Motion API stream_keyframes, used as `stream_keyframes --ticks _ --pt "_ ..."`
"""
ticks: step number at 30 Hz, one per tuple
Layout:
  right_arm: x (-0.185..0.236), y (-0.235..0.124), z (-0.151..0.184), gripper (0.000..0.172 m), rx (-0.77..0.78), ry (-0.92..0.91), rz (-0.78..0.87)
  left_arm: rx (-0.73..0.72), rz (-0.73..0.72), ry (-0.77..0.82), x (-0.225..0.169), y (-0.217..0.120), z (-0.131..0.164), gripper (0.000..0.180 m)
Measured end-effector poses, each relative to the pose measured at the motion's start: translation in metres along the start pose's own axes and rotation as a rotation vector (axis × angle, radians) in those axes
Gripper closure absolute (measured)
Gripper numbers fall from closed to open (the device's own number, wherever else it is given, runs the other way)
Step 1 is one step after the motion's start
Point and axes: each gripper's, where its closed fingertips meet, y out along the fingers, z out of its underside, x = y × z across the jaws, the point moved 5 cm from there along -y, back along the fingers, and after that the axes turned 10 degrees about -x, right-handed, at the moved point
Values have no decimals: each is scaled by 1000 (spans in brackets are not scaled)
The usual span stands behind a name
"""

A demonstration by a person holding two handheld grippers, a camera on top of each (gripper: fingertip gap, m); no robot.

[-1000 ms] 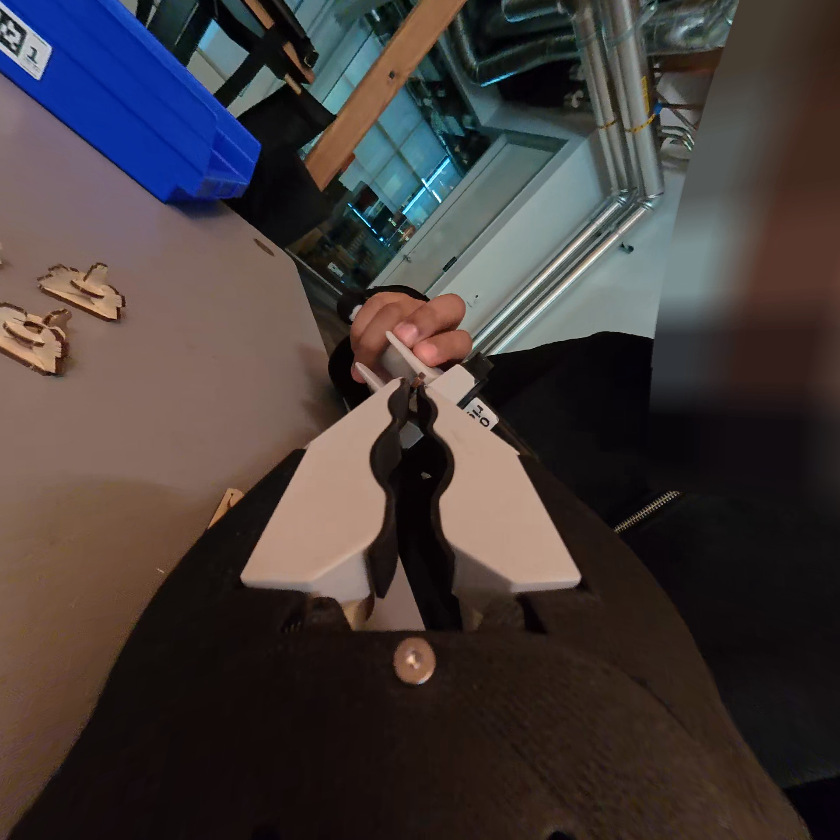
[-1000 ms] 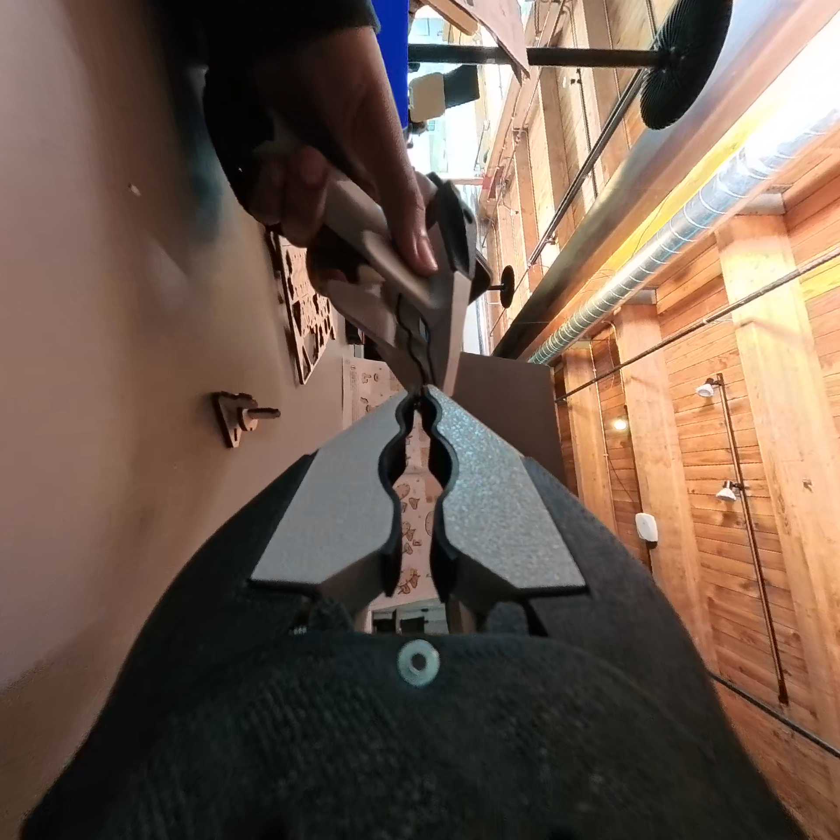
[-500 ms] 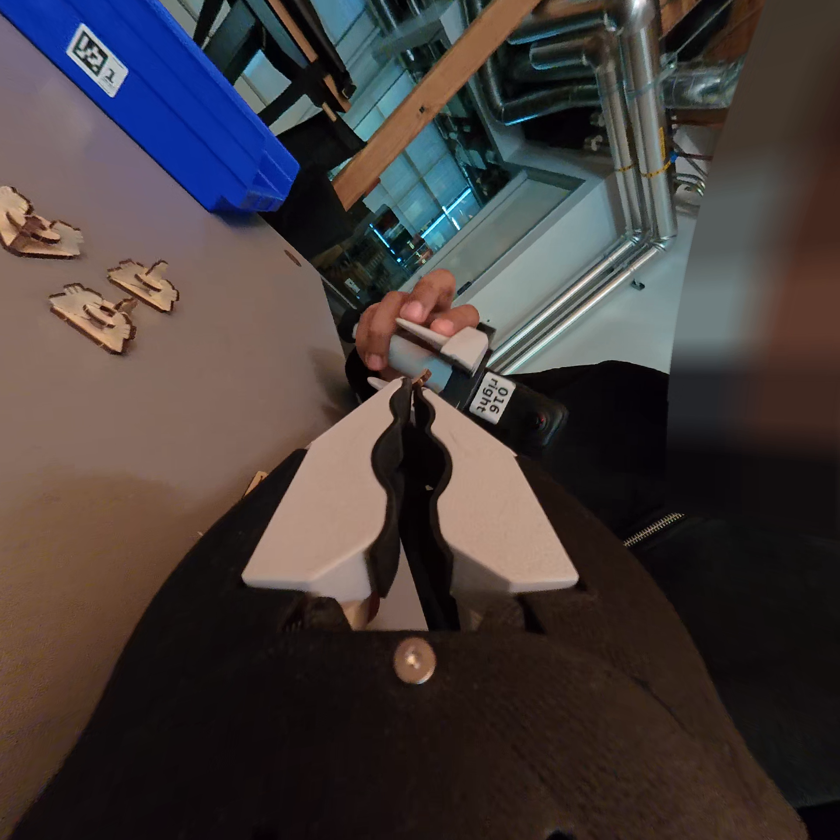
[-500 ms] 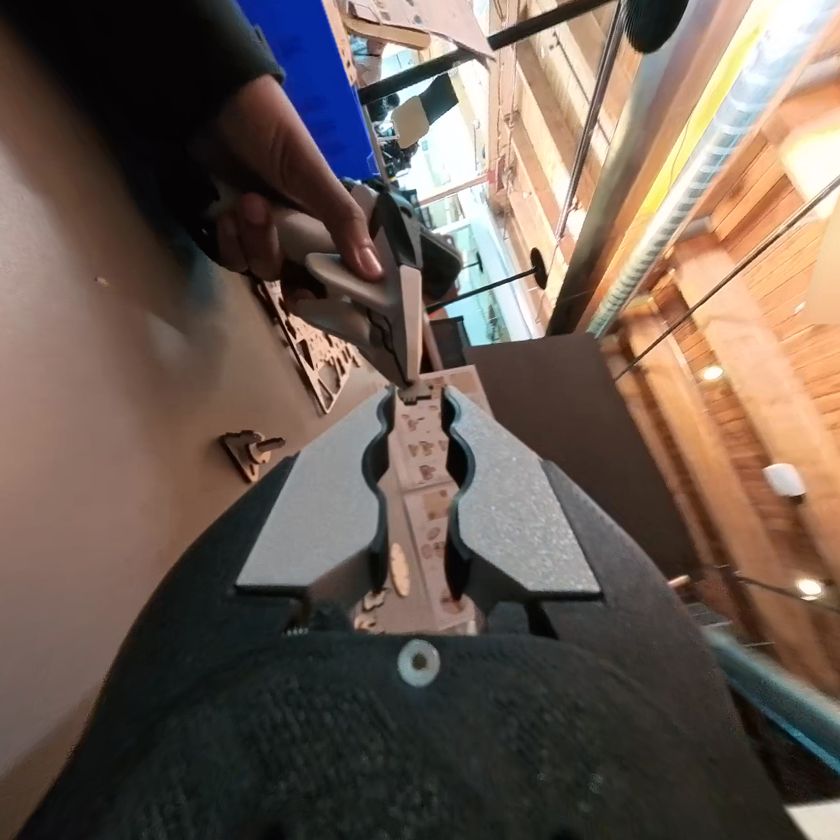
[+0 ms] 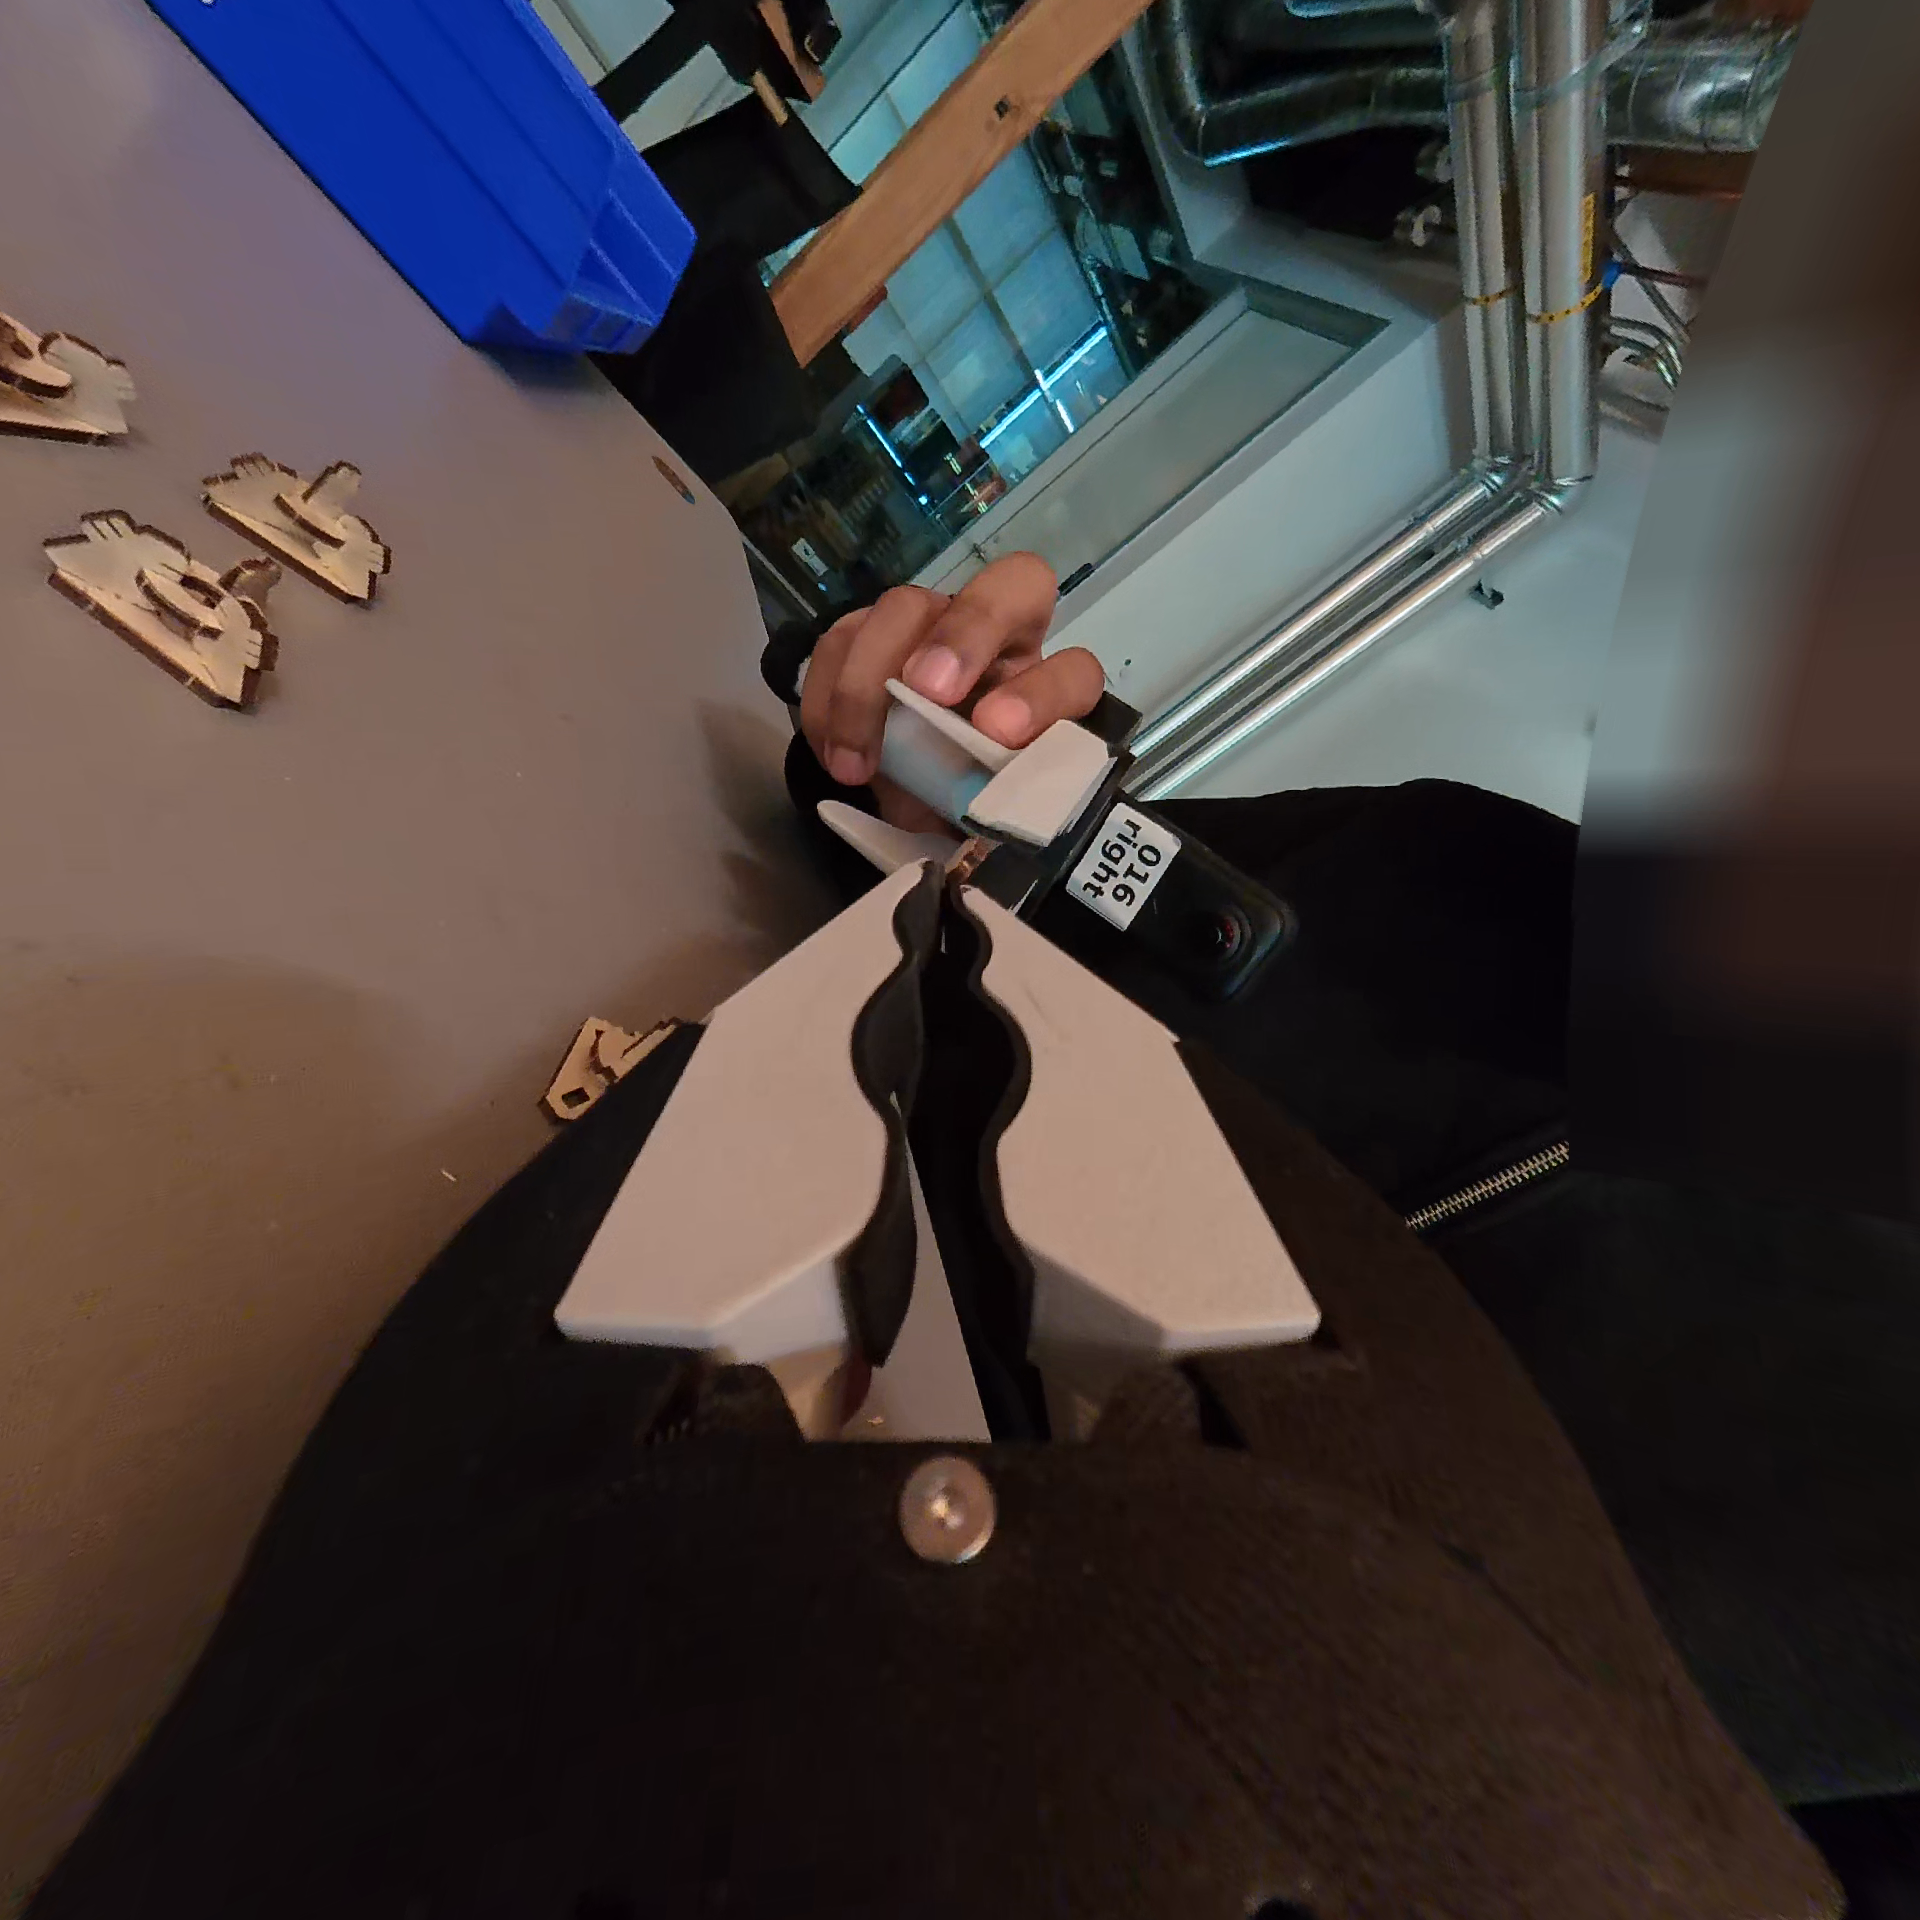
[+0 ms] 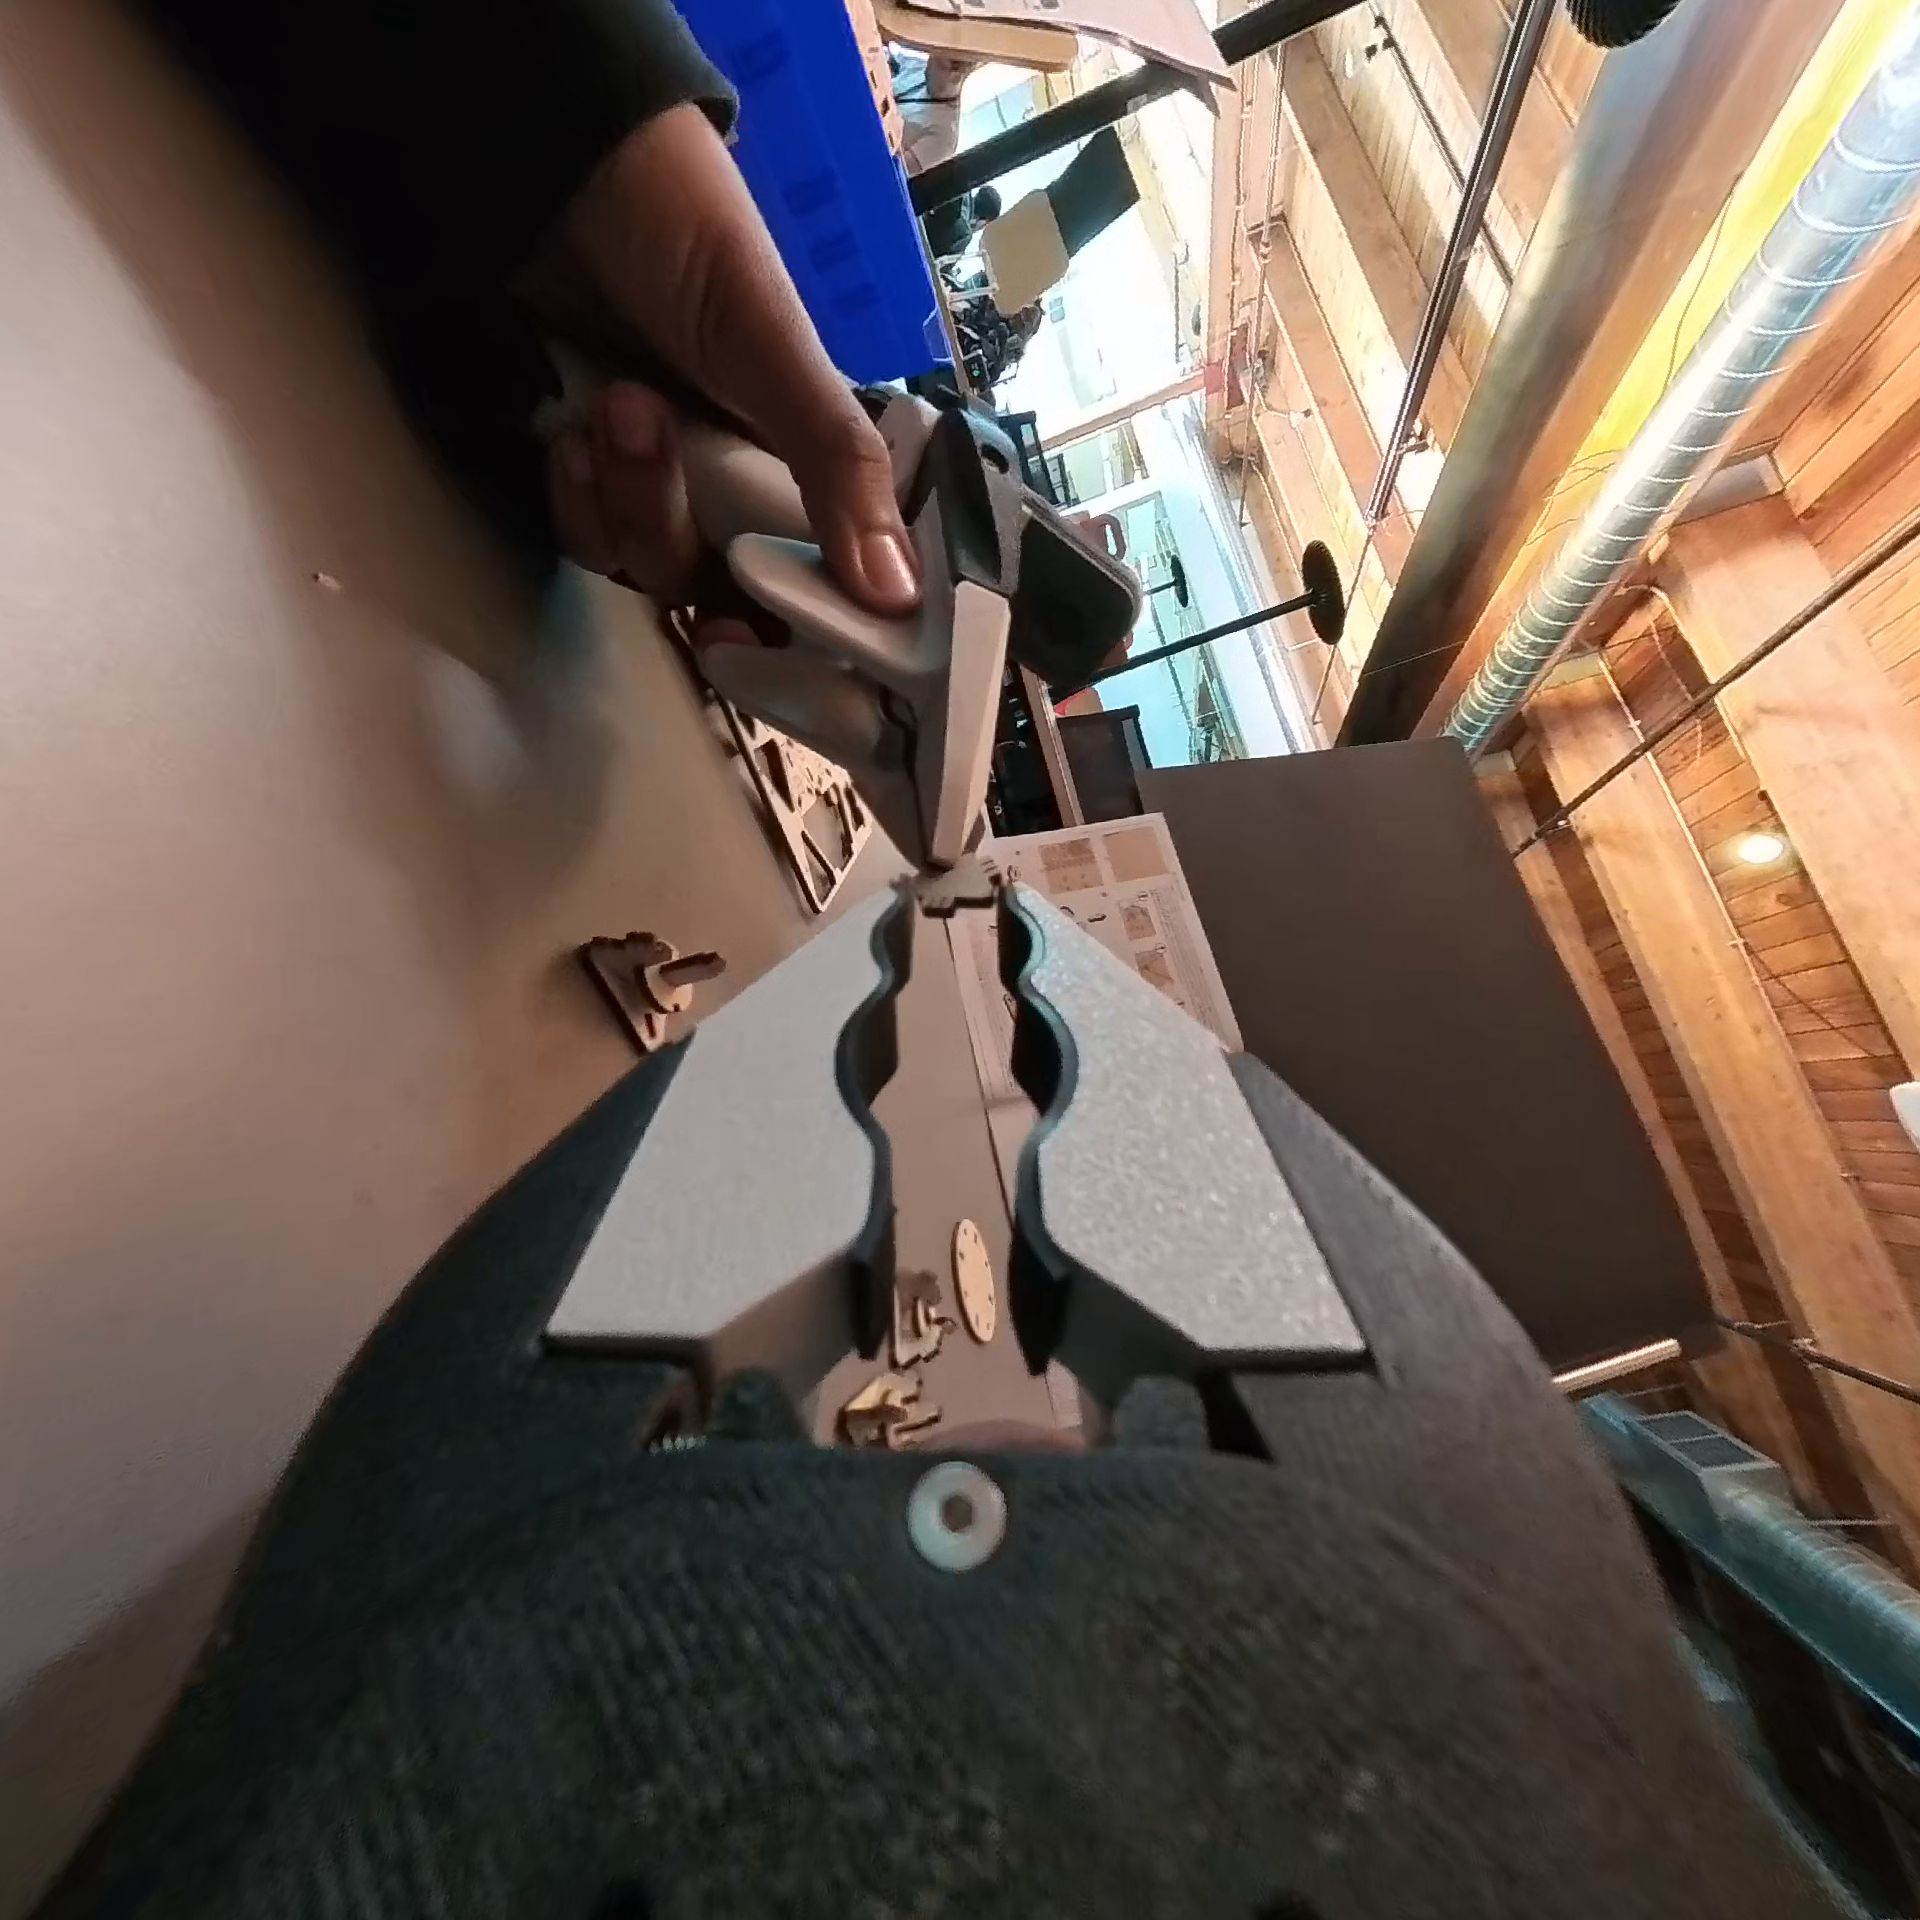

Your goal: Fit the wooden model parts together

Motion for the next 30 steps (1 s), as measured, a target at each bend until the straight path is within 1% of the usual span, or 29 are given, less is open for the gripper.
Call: stream_keyframes --ticks 5,7,9,10,12,15,17,18,20,21,24,25,30 --pt "1 0 1 159 7 -14 -6 -2 -15 33 0 0 -1 180" --pt "-2 0 3 159 14 60 -20 -13 -47 94 0 -2 -4 178" --pt "-9 0 11 159 45 222 -22 4 -120 184 2 -3 -5 166" --pt "-11 1 19 159 78 333 -41 24 -174 240 4 -4 -4 160" --pt "-12 1 39 159 174 608 -102 92 -285 343 9 -3 0 154" --pt "-12 -1 58 159 226 1019 -163 213 -415 459 16 1 9 152" --pt "-6 -3 64 159 237 1214 -228 279 -492 509 22 2 14 153" --pt "-4 -4 66 159 243 1274 -250 302 -535 530 25 2 15 153" --pt "2 -4 67 159 236 1352 -299 335 -607 546 30 0 17 152" --pt "4 -4 67 159 250 1374 -324 343 -619 540 31 0 19 151" --pt "14 -2 67 159 300 1414 -407 350 -594 516 28 6 23 149" --pt "18 -1 68 159 320 1428 -428 366 -607 522 28 8 24 148" --pt "23 0 69 159 338 1506 -500 453 -728 591 29 12 31 149"
